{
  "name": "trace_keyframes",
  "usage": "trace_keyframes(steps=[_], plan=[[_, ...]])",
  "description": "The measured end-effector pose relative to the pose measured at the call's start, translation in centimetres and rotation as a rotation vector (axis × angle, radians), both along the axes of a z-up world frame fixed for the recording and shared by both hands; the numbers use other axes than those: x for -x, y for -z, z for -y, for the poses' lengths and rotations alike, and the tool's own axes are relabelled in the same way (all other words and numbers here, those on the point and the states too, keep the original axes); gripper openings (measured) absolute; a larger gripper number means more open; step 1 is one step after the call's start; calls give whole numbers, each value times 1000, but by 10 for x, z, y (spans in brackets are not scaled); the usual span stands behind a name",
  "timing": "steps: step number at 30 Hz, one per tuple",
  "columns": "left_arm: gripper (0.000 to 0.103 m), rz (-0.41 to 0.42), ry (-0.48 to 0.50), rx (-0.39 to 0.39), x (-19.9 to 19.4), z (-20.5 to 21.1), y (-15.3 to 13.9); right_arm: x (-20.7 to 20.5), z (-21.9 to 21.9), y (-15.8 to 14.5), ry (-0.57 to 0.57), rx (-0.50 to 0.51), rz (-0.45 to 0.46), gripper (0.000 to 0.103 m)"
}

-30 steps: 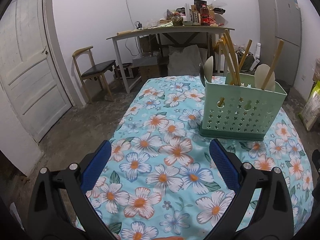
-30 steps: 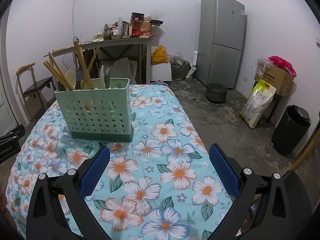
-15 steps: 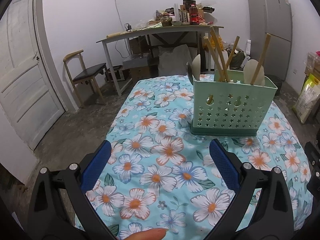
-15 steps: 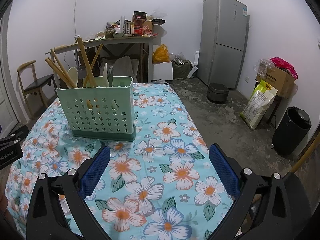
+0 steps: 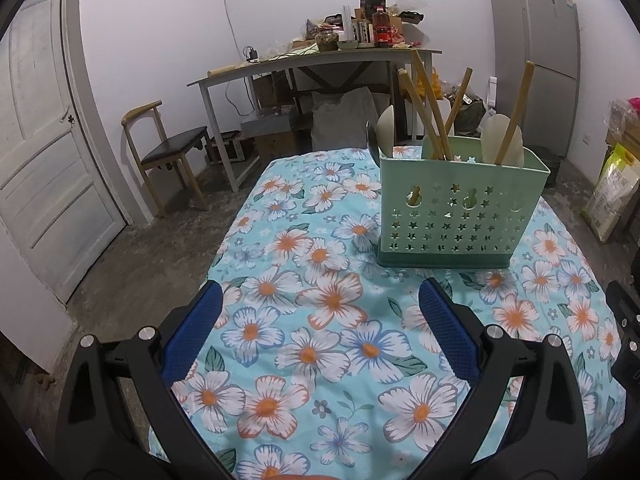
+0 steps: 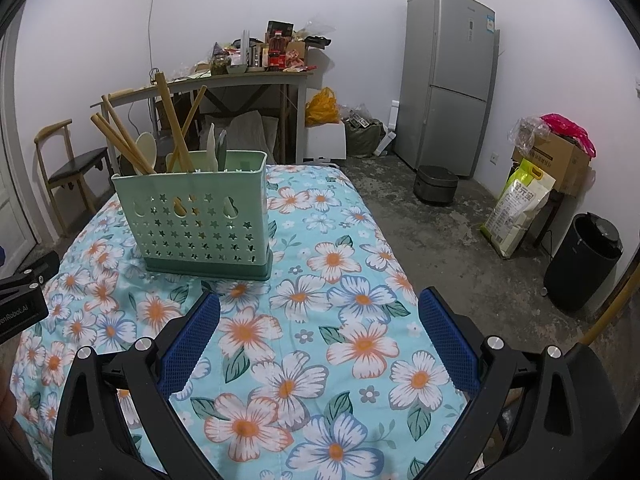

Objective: Organize utensils

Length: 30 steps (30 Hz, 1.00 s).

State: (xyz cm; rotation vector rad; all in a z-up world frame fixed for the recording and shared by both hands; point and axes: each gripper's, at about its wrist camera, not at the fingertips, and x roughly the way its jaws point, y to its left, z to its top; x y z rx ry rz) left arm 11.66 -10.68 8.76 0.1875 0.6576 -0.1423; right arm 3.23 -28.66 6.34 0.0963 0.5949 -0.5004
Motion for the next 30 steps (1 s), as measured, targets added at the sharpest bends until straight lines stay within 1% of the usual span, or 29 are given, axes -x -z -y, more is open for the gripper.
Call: trace_keyframes(steps=[30], plan=[[95,2,-4,-2,-2,-2,1,1,2,1,-1,-1,-3,97]])
